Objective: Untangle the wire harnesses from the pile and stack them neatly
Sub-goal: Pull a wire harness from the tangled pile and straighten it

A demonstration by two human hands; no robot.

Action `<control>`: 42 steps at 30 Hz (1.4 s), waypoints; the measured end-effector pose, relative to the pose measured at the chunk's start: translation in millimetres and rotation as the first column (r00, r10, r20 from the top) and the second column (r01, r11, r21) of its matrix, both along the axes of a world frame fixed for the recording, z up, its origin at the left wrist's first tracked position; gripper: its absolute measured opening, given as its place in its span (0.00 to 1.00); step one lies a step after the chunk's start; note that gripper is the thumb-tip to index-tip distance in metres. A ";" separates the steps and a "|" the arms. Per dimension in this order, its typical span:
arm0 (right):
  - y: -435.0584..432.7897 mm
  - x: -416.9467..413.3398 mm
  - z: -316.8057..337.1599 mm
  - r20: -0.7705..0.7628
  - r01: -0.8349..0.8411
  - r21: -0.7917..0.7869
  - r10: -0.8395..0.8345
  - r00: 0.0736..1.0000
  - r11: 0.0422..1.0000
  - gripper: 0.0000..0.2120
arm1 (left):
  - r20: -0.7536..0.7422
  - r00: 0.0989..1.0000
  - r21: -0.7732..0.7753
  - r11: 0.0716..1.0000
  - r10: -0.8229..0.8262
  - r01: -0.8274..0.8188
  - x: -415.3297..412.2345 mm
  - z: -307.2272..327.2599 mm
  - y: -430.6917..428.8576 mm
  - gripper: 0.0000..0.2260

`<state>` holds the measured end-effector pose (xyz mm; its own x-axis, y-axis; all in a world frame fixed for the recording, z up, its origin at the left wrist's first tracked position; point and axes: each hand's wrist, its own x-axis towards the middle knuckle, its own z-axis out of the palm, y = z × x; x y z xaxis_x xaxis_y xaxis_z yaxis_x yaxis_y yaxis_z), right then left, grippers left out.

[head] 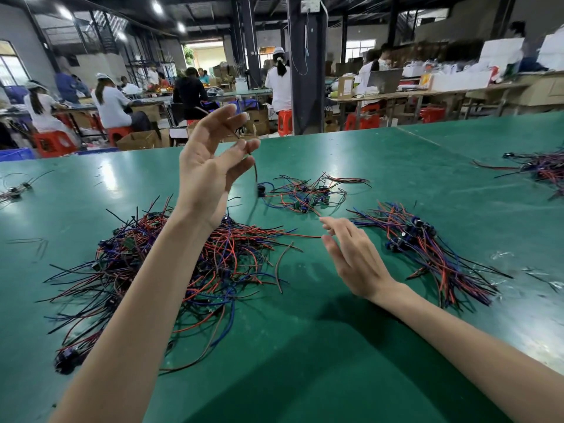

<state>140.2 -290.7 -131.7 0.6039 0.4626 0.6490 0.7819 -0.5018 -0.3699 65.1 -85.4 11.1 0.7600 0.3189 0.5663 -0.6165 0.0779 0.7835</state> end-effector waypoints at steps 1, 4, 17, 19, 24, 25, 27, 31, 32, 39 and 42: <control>-0.3 -2.8 2.2 0.008 -0.029 0.033 0.028 1.000 0.999 0.18 | -0.007 0.999 -0.025 0.998 -0.052 0.052 1.5 -1.9 -3.6 0.18; 3.6 -14.6 4.4 -0.099 -0.151 0.142 0.166 0.981 0.978 0.24 | -0.078 0.982 -0.117 0.980 -0.169 0.160 8.4 -14.8 -15.5 0.19; 17.0 -14.8 12.3 -0.528 -0.047 0.702 0.564 0.635 0.711 0.04 | -0.405 0.907 -0.150 0.987 -0.113 0.057 32.6 -79.1 -46.5 0.11; 15.9 -13.4 12.7 -0.538 -0.005 0.725 0.571 0.620 0.688 0.04 | -0.468 0.882 -0.076 0.997 -0.063 0.030 34.9 -82.9 -45.9 0.10; 14.9 -9.0 9.3 -0.571 0.055 0.712 0.532 0.625 0.700 0.07 | -0.691 0.699 0.027 0.960 -0.183 0.278 36.7 -91.5 -44.4 0.08; 14.2 -8.3 8.0 -0.576 0.048 0.693 0.513 0.637 0.720 0.08 | -0.707 0.684 0.072 0.944 -0.180 0.323 36.5 -95.0 -45.5 0.09; 13.0 -7.8 5.7 -0.584 0.034 0.658 0.480 0.655 0.752 0.09 | -0.685 0.720 0.176 0.933 -0.113 0.313 36.6 -100.3 -47.7 0.07; 13.4 -10.0 6.1 -0.581 -0.015 0.572 0.418 0.698 0.820 0.12 | -0.605 0.795 0.293 0.943 0.055 0.158 38.4 -103.6 -45.5 0.08; 13.6 -10.9 6.6 -0.585 -0.026 0.553 0.410 0.700 0.833 0.13 | -0.596 0.799 0.315 0.939 0.082 0.138 38.5 -103.4 -44.4 0.08; 24.5 15.3 24.7 -0.748 0.226 0.414 0.188 0.637 0.881 0.11 | -0.556 0.739 0.677 0.723 0.381 0.136 31.0 -70.2 -8.5 0.07; 43.8 57.4 49.6 -0.829 0.301 0.387 0.186 0.527 0.872 0.10 | -0.508 0.746 0.715 0.693 0.431 0.087 22.7 -41.2 18.3 0.04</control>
